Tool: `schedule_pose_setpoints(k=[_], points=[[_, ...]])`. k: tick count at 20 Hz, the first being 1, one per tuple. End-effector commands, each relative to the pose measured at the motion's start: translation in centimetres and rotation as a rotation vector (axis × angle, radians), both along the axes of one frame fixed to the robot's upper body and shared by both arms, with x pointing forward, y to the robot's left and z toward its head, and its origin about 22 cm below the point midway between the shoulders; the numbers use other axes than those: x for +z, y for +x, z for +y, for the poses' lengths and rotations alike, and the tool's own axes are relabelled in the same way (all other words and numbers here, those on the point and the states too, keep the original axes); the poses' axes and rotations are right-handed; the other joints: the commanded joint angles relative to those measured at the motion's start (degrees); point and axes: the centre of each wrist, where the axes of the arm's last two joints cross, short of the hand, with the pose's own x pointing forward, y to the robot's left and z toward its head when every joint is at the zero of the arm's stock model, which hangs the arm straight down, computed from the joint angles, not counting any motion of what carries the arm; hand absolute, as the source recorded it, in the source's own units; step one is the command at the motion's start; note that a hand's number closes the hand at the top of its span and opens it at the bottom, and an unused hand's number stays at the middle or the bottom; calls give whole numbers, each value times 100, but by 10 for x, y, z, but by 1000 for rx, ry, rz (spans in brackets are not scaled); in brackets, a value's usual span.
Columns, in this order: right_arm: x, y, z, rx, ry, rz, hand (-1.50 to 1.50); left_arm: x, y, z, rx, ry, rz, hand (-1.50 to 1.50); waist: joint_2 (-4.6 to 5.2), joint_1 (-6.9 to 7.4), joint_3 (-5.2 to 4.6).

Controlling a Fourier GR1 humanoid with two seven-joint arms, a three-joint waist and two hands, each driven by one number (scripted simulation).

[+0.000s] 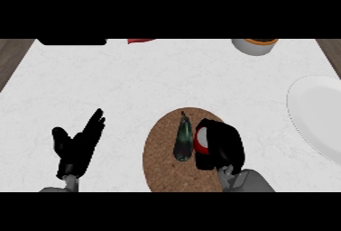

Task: Pick the can from the placemat and place it in the plate

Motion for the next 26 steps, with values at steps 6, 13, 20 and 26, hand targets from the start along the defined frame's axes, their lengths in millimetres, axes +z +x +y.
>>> schedule_pose_setpoints(k=[6, 13, 20, 26], points=[[3, -3, -9, 21, -91, -67, 150, -8, 2, -4, 2, 10, 25, 0, 44, -22, -23], [25, 96, -71, -769, -88, -106, 150, 3, 2, -12, -15, -15, 5, 0, 252, 162, -38], [85, 145, -105, -1010, -241, -537, 150, 7, 9, -21, -78, -16, 2, 0, 284, 462, -41], [100, 157, -119, -1208, -243, -730, 150, 6, 4, -22, -69, 7, 8, 0, 233, 496, -18]])
